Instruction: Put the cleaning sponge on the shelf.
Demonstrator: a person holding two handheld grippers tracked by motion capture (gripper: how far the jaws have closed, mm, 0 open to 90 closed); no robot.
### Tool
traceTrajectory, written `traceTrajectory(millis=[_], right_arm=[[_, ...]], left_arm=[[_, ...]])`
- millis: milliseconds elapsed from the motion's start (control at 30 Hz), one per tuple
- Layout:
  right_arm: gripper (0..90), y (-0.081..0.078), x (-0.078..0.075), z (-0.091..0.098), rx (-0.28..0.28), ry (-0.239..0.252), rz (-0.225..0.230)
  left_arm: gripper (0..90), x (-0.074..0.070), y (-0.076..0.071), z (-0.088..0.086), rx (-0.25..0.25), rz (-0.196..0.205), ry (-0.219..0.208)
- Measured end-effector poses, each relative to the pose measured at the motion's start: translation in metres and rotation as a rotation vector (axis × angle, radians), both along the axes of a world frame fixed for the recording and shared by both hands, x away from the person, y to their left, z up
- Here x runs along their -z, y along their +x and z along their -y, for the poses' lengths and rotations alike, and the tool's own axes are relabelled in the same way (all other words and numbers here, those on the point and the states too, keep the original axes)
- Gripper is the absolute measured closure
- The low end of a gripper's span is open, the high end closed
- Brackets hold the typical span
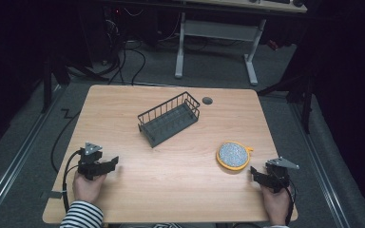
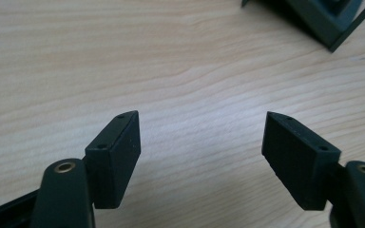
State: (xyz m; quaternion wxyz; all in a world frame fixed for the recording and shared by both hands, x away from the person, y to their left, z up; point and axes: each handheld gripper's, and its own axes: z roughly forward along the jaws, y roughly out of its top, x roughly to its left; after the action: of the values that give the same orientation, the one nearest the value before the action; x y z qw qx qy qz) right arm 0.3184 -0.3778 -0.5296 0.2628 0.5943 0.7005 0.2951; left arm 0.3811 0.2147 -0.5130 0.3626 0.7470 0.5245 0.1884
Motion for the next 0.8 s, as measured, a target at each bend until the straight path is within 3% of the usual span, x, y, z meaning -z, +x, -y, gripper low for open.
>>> traceTrajectory(millis=[267, 600, 800], right_arm=[[30.9, 0.0, 0.0, 0.0, -0.002, 0.0, 0.0], [30.5, 0.0, 0.0, 0.0, -0.004, 0.003, -0.001], [30.3, 0.0, 0.0, 0.0, -0.005, -0.001, -0.004]], left_arm=[[30.8, -0.016, 0.013, 0.008, 0.05, 0.005, -0.052], [28.9, -0.035, 0.03, 0.027, 0.105, 0.014, -0.043], [28.7, -0.054, 0.044, 0.034, 0.125, 0.007, -0.075]])
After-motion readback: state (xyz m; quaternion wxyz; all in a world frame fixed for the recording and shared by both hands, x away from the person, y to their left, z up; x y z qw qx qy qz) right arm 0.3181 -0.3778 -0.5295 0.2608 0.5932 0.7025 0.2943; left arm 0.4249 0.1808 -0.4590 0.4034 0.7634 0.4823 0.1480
